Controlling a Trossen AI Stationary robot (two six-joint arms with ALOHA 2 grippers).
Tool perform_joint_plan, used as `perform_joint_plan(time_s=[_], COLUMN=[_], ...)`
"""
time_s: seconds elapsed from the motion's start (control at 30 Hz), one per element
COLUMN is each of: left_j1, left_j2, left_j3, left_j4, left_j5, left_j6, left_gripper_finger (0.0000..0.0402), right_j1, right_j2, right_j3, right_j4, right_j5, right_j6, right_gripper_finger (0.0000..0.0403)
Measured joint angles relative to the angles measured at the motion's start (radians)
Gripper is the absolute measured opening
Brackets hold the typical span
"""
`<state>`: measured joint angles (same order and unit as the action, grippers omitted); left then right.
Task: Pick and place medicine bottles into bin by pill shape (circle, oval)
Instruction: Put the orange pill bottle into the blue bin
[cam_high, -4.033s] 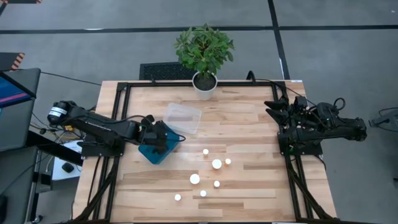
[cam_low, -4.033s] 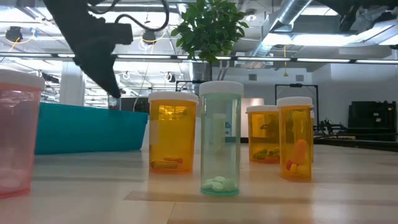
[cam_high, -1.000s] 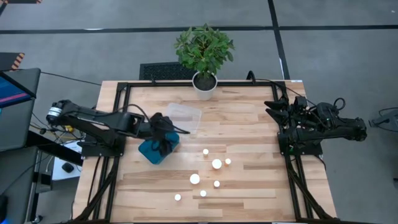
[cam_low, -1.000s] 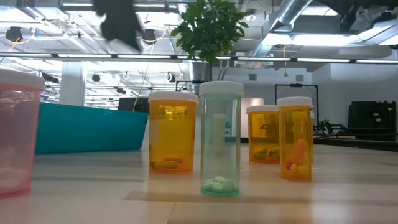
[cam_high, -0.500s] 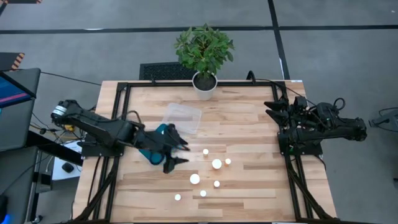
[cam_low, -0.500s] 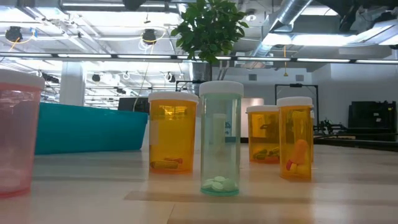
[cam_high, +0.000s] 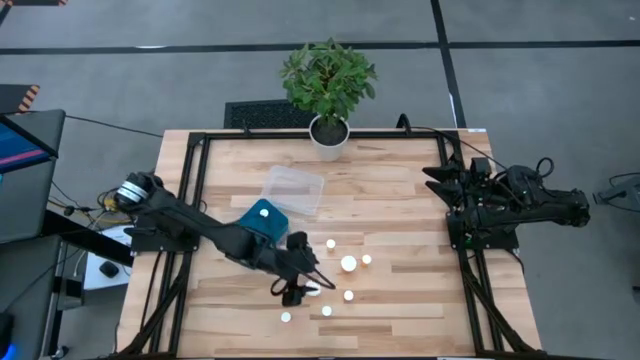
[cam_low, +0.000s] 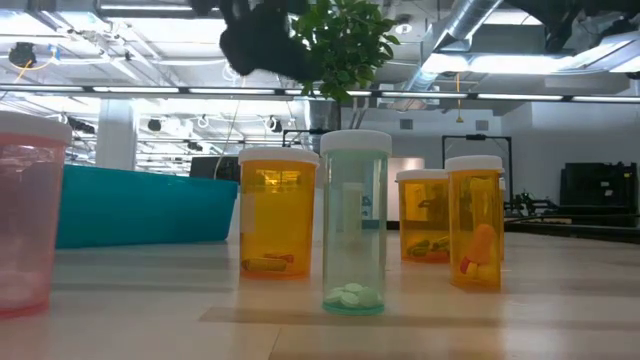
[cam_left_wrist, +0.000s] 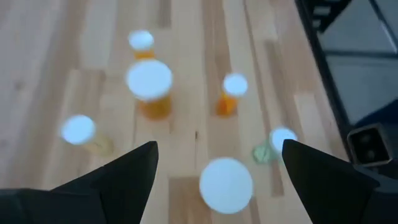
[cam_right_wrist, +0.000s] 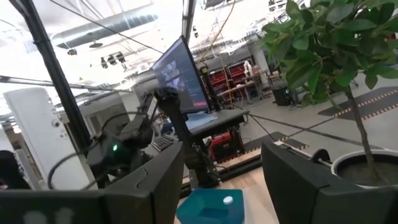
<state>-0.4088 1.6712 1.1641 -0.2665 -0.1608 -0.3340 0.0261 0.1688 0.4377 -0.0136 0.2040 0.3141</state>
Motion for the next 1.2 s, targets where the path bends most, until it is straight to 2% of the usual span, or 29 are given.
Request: perform_joint_plan(time_s=[0.4,0.63,0.83,1.2], left_j1=[-0.051,-0.045,-0.043,-0.041], left_j2=[0.094,0.1,0.121,0.176], left_j3=[0.002,-0.003,-0.005,0.001], left_j4=[0.064,0.033,0.034,0.065], left_j5=[0.016,-0.054,-0.011,-0.002], left_j6=[0.091,0.116,0.14,0.138], left_gripper_finger=[0.0336,0.0336,0.0336,0.0336], right_j1=[0.0,0.0,0.0,0.0], right_j2=[0.0,-0.002,-0.002,-0.002], right_j3=[0.0,0.0,0.0,0.0], right_j4=[-0.028,-0.038,-0.039,-0.038], right_j5=[0.0,0.0,0.0,0.0], right_j6=[0.0,0.002,0.002,0.001], right_gripper_finger=[0.0224,0.0224,0.0224,0.0224])
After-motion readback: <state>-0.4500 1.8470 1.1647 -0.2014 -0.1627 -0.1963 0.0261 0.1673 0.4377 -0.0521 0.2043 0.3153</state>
